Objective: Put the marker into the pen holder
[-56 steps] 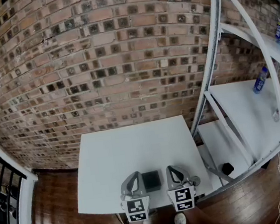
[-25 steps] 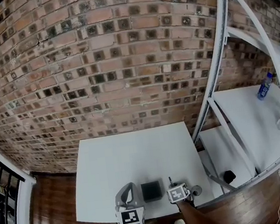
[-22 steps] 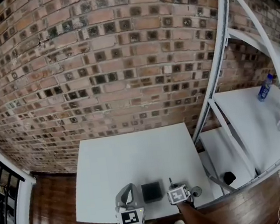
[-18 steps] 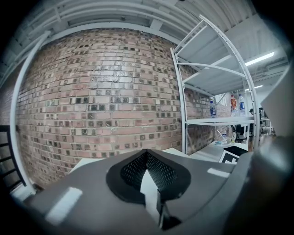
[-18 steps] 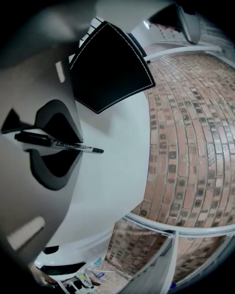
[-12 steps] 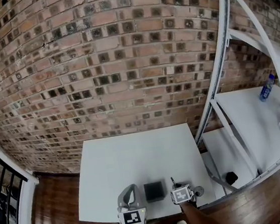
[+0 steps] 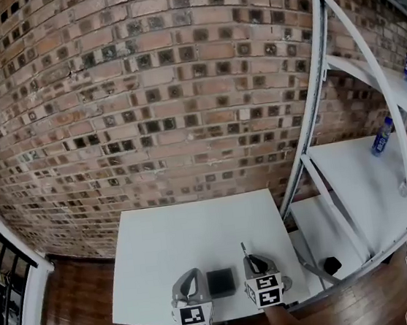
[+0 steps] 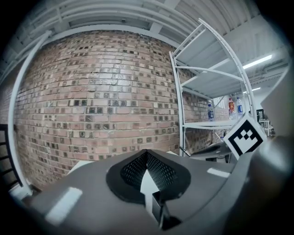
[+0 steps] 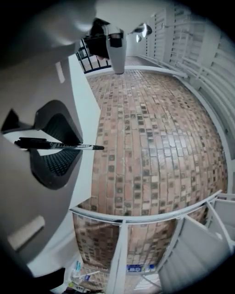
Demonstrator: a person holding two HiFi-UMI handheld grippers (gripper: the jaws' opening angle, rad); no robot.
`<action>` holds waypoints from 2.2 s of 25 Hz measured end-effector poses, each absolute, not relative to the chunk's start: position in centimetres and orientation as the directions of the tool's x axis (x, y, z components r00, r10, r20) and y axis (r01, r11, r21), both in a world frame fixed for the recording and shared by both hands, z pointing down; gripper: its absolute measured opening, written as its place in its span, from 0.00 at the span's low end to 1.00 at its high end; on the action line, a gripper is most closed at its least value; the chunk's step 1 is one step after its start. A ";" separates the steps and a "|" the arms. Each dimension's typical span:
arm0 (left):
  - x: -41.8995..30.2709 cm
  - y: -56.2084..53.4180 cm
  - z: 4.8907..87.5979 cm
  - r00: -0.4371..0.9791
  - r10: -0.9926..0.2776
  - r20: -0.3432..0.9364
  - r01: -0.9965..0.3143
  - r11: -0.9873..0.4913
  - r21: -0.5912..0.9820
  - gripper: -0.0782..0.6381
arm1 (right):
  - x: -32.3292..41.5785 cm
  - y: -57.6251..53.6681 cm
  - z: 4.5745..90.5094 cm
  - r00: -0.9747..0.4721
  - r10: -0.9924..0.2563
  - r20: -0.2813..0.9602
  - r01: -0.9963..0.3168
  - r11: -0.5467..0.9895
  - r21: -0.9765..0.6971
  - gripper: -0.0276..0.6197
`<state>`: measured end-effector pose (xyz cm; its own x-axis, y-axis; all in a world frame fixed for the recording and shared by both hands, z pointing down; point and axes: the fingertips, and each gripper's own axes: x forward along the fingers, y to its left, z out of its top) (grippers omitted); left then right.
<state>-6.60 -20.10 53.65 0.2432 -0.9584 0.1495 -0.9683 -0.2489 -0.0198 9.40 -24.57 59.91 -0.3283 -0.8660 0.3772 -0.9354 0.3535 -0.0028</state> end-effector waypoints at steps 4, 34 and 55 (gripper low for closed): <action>-6.5 -20.4 52.4 0.252 -0.961 0.118 -0.967 -0.256 -0.018 0.13 | 7.9 -24.1 54.7 -0.341 -0.907 0.246 -0.934 0.357 0.025 0.11; -9.8 -19.5 52.3 0.306 -0.946 0.107 -0.952 -0.307 0.000 0.13 | -0.5 -21.9 52.3 -0.349 -0.930 0.114 -0.929 0.360 0.089 0.11; -10.4 -20.6 51.8 0.287 -0.955 0.072 -0.957 -0.290 -0.027 0.13 | -0.9 -23.2 53.7 -0.355 -0.924 0.138 -0.925 0.369 0.087 0.11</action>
